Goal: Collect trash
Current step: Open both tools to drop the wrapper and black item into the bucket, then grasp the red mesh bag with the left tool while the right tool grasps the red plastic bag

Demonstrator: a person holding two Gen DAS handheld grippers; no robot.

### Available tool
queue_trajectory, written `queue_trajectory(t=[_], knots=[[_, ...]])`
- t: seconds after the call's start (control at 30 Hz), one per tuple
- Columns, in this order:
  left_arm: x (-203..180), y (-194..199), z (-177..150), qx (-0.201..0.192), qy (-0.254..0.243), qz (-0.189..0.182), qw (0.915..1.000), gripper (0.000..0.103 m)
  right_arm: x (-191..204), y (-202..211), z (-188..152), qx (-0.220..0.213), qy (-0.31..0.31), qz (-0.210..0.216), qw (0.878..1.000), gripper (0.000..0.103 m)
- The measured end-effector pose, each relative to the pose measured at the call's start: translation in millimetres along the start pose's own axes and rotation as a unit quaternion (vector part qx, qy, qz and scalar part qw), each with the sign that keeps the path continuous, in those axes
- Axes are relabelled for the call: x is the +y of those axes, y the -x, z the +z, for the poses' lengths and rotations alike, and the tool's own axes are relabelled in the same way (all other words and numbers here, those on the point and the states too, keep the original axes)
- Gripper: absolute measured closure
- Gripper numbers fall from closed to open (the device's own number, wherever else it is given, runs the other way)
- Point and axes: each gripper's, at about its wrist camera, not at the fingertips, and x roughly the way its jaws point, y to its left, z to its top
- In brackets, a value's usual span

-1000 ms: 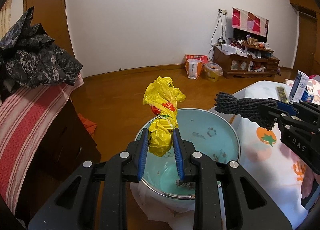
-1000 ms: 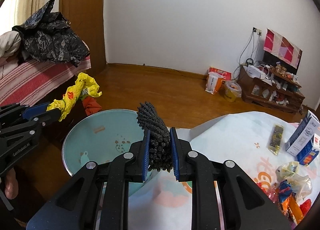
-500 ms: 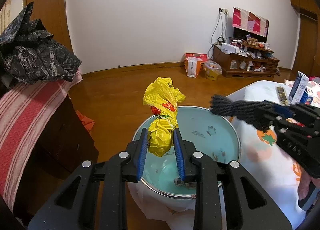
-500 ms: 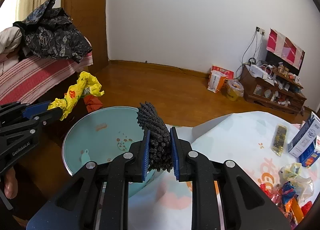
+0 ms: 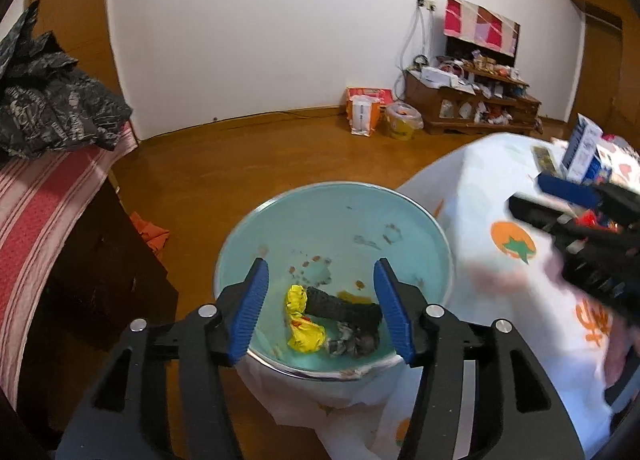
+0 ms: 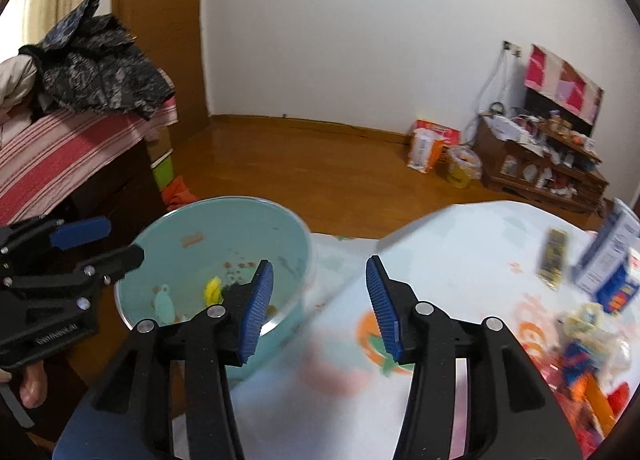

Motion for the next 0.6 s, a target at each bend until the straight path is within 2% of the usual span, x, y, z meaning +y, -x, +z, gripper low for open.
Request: queue_trajectory(t=[0.17, 0.27, 0.37, 0.5, 0.6], knots=[[-35, -1, -8, 0.007, -0.030, -0.023, 0.9993, 0.045, -40, 48, -22, -0.023, -0.011, -0.059, 0.998, 0.049], [-54, -2, -9, 0.009, -0.047, -0.033, 0.9983, 0.044, -82, 85, -45, -0.036, -0.050, -0.092, 0.994, 0.048], [-81, 0, -9, 0.008, -0.063, -0.047, 0.9969, 0.042, -134, 125, -74, -0.048, -0.096, -0.143, 0.984, 0.047], [-117, 5, -5, 0.003, -0.080, -0.065, 0.9947, 0.041, -188, 149, -109, -0.029, -0.145, -0.198, 0.969, 0.046], [-146, 10, -2, -0.005, -0.095, -0.081, 0.9922, 0.040, -217, 158, -135, -0.014, -0.174, -0.218, 0.960, 0.046]])
